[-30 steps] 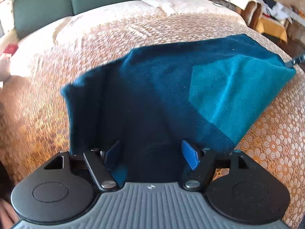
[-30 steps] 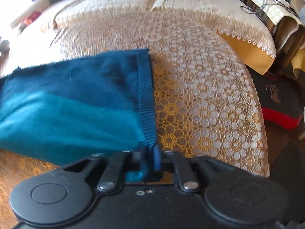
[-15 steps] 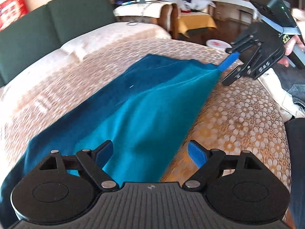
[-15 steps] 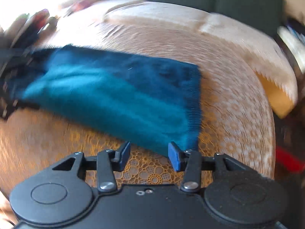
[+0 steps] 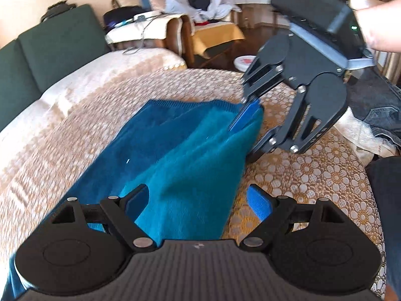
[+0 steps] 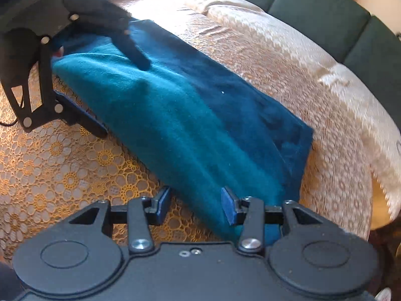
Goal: Fold clothes
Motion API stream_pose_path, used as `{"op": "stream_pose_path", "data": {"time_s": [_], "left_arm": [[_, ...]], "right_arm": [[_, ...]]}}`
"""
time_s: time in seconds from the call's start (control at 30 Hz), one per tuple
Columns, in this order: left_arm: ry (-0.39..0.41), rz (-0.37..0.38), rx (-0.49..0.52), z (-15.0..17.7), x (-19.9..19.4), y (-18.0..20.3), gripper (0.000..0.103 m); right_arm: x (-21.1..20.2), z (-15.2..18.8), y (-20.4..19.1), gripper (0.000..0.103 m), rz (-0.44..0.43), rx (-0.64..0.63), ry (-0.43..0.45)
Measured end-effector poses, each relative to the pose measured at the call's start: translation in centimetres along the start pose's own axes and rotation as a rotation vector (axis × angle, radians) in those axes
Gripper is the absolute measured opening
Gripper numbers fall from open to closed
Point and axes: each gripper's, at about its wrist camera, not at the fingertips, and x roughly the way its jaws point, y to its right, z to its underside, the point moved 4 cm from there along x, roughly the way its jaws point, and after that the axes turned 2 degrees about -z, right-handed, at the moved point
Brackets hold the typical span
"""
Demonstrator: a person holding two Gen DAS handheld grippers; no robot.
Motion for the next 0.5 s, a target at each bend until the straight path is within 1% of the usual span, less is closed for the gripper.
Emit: {"op": "stream_pose_path", "data": {"time_s": [0.1, 0.23, 0.3, 0.4, 0.5], "left_arm": [[0.028, 0.035, 0.053, -0.9, 0.5, 0.6, 0.086], [0.03, 0.06, 0.167, -2.0, 2.3, 2.2, 0.086], [0.02, 0.062, 0.227, -2.4, 3.5, 2.9, 0.086], [-0.004, 0.057, 0.305, -2.8, 5.3, 3.8, 0.086], [-0.026, 0.013, 0.369, -2.5, 6.3, 4.2, 0.084]], "right_arm": [[0.1, -0.4, 0.8, 0.103, -0.031, 0.06, -0.02], [-0.9, -1.1, 2.3, 0.103, -0.088, 0.152, -0.017], [-1.6, -1.6, 3.0, 0.103, -0.116, 0.175, -0.013], [-2.2, -2.3, 3.5, 0.103, -0.139, 0.173, -0.021], [-2.4, -2.7, 4.0, 0.103, -0.148, 0.16, -0.035]]}}
